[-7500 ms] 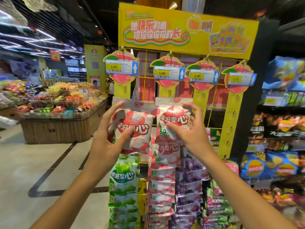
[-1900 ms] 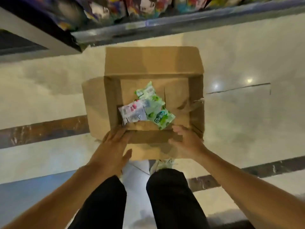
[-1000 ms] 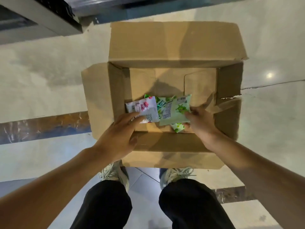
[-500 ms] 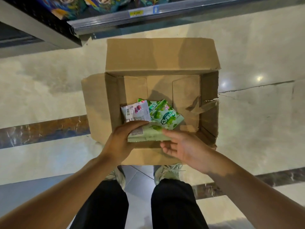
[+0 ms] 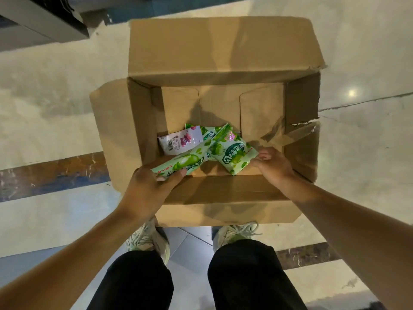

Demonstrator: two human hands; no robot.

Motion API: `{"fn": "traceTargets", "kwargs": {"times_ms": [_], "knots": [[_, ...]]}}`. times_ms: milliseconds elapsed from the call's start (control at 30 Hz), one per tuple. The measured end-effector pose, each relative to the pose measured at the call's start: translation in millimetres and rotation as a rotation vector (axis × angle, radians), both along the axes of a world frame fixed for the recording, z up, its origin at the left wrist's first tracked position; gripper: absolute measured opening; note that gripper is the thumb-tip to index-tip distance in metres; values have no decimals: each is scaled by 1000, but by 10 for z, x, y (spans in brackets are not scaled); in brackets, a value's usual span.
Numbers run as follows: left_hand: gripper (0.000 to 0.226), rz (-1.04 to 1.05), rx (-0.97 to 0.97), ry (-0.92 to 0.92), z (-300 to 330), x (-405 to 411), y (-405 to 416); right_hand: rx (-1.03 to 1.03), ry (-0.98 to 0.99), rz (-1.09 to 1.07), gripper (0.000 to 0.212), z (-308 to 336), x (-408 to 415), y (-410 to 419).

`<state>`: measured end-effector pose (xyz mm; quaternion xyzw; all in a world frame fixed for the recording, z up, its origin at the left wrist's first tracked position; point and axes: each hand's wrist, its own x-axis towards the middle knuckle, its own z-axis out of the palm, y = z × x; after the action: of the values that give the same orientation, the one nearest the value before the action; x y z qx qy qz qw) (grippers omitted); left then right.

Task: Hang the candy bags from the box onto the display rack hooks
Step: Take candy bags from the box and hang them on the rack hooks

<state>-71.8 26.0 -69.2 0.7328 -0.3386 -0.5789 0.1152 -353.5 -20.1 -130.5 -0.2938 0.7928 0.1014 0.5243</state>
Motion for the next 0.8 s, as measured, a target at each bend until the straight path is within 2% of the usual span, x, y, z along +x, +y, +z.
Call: {"fn": "traceTargets", "kwargs": {"times_ms": [167, 233, 300, 400, 567, 633, 800], "knots": [[18, 8, 30, 41, -307, -68, 26, 37, 25, -157, 71, -526, -29, 123], [17, 21, 31, 52, -428, -101, 76, 77, 20, -334, 52, -644, 50, 184], [18, 48, 36, 62, -524, -122, 147, 91, -4, -399, 34, -774, 97, 251], [29, 77, 31, 75, -604, -154, 246, 36, -29, -374, 36, -856, 122, 295], [36, 126, 13, 78, -537, -178, 346, -140, -8, -419, 22, -627, 163, 234], [36, 152, 15, 65, -430, -197, 355, -234, 36, -334, 12, -446, 153, 181], [17, 153, -19, -24, -40, -183, 280, -480, 90, 141, 11, 275, 94, 21]]}}
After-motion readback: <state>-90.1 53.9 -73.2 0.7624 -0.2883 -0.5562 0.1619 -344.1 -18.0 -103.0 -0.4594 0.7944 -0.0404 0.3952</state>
